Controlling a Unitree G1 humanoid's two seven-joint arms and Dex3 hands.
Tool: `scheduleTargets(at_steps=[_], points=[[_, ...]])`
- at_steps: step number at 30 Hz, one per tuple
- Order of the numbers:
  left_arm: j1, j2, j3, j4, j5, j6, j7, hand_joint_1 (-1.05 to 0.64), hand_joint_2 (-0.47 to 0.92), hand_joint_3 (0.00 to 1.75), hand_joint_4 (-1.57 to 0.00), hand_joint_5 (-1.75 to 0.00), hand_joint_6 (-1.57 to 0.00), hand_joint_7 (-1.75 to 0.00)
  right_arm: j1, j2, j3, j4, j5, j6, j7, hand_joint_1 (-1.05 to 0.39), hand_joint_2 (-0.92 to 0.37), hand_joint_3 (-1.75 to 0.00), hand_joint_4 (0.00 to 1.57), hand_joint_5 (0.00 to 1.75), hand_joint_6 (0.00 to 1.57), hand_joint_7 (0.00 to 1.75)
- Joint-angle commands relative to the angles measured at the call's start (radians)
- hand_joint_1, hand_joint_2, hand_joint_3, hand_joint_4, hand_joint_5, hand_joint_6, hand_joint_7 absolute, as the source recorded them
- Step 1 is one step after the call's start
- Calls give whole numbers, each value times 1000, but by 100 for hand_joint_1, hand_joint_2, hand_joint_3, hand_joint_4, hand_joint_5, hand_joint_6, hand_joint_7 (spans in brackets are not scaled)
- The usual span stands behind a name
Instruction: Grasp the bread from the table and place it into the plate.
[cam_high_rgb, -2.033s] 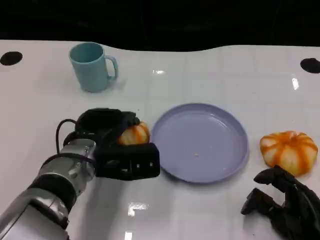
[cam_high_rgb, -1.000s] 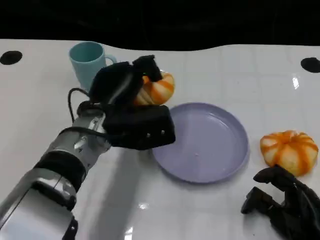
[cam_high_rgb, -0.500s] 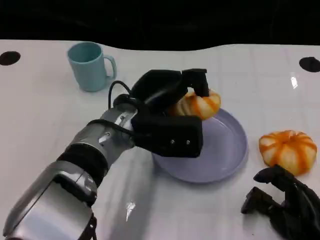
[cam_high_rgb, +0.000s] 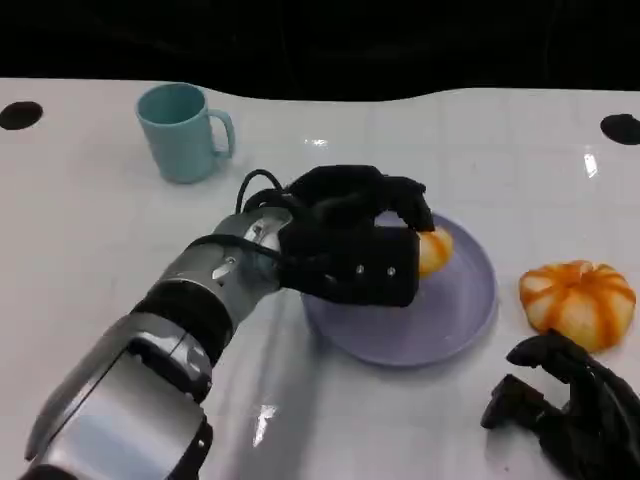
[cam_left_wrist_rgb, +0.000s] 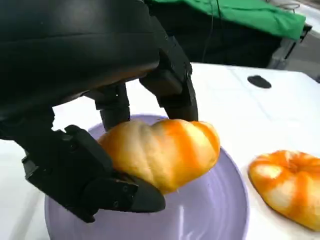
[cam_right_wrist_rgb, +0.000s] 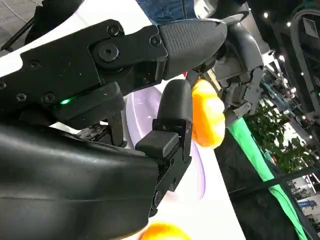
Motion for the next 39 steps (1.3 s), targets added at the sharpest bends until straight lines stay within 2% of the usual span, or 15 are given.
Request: scheduleTargets(at_steps=[1,3,6,9,15,24,25,26,28,33,37,39], points=[[-64,22,-43,12,37,51,-133,-74,92,51,-11,-40,-29,-3,10,-19,-5,-10,2,8,5,-51,-92,-23,69,144,59,115],[-66,26,-56,11,47,57,-158,-91,92,63,-3,-27,-18,-1,9,-18,-6,-7,2,4,6,-50,-92,-24,69,145,59,116],[-65,31,-67,9,56,57,-171,-103,92,77,0,-16,-14,-1,11,-15,-9,-10,6,8,1,-51,-92,-23,69,146,59,117],[-64,37,-74,8,57,54,-186,-105,92,85,0,-12,-14,-2,14,-11,-7,-16,-2,0,-11,-52,-92,-22,70,146,60,118],[-58,54,-71,-2,50,41,-192,-105,92,88,0,-9,-13,-1,20,-10,-2,-28,-11,1,-26,-54,-92,-21,71,146,60,119],[-13,97,-5,-48,-20,-14,-196,-100,92,82,-3,-12,-15,-2,17,-17,-2,-22,-4,8,-12,-54,-92,-21,68,149,58,122],[29,103,64,-71,-104,-42,-222,-100,92,81,-3,-12,-15,-2,16,-16,-4,-21,0,10,-8,-54,-92,-21,68,148,58,122],[62,108,117,-89,-168,-62,-244,-94,92,72,-12,-18,-21,-4,16,-16,-5,-20,3,11,-5,-52,-92,-22,68,148,57,122],[118,111,200,-123,-283,-93,-299,-91,92,67,-17,-21,-24,-6,15,-18,-7,-19,4,14,-3,-52,-92,-22,68,148,57,122],[252,90,356,-235,-534,-88,-464,-84,92,59,-26,-29,-33,-9,23,-12,-9,-36,5,19,-20,-52,-92,-21,68,148,58,120],[375,43,472,-365,-754,-19,-577,-74,92,51,-55,-50,-54,-14,20,-13,-9,-34,5,20,-15,-52,-92,-20,68,147,58,119],[417,32,496,-424,-812,26,-606,-70,92,49,-67,-58,-64,-17,20,-13,-10,-34,7,23,-15,-52,-92,-19,68,147,58,119]])
